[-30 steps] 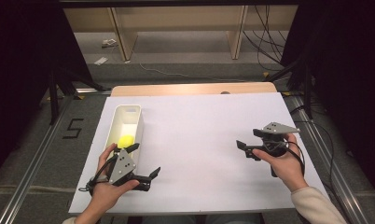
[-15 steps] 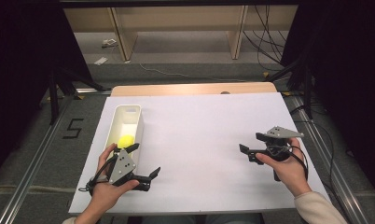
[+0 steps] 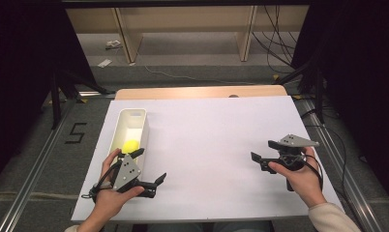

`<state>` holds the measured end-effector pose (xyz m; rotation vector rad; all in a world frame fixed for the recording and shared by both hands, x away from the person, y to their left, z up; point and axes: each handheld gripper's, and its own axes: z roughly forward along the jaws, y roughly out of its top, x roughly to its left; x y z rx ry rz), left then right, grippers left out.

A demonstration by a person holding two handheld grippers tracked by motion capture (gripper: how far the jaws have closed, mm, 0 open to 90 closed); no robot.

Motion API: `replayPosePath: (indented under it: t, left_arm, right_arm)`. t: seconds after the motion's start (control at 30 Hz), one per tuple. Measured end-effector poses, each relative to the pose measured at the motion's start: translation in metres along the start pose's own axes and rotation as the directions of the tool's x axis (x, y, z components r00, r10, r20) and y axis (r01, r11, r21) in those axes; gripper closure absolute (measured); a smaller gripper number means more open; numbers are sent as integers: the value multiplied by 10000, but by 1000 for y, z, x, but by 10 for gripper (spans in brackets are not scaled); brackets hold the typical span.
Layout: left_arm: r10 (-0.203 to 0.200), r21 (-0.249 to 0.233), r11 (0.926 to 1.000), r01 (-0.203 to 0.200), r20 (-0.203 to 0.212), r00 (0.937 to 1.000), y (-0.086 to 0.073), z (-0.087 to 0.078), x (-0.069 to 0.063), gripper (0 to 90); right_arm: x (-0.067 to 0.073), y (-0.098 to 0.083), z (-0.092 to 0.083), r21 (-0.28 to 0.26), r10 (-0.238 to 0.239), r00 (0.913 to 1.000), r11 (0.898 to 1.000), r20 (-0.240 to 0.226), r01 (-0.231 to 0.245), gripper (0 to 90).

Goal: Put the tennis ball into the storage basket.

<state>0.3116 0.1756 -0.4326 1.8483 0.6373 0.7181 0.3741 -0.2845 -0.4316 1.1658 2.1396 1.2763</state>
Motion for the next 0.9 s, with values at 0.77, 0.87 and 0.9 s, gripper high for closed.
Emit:
replayPosePath:
  t: [0.77, 0.87, 0.9]
  left_arm:
    - [18, 15, 10000, -19, 48, 10000, 0, 1, 0, 0]
    - [15, 14, 10000, -15, 58, 10000, 0, 1, 0, 0]
    - [43, 17, 10000, -43, 52, 10000, 0, 1, 0, 0]
  right_arm:
    - [4, -5, -1, -352, -84, 9999, 9993, -61, 81, 164]
    - [3, -5, 0, -363, -48, 10000, 9993, -51, 46, 164]
    - [3, -5, 0, -372, -35, 10000, 9993, -58, 32, 164]
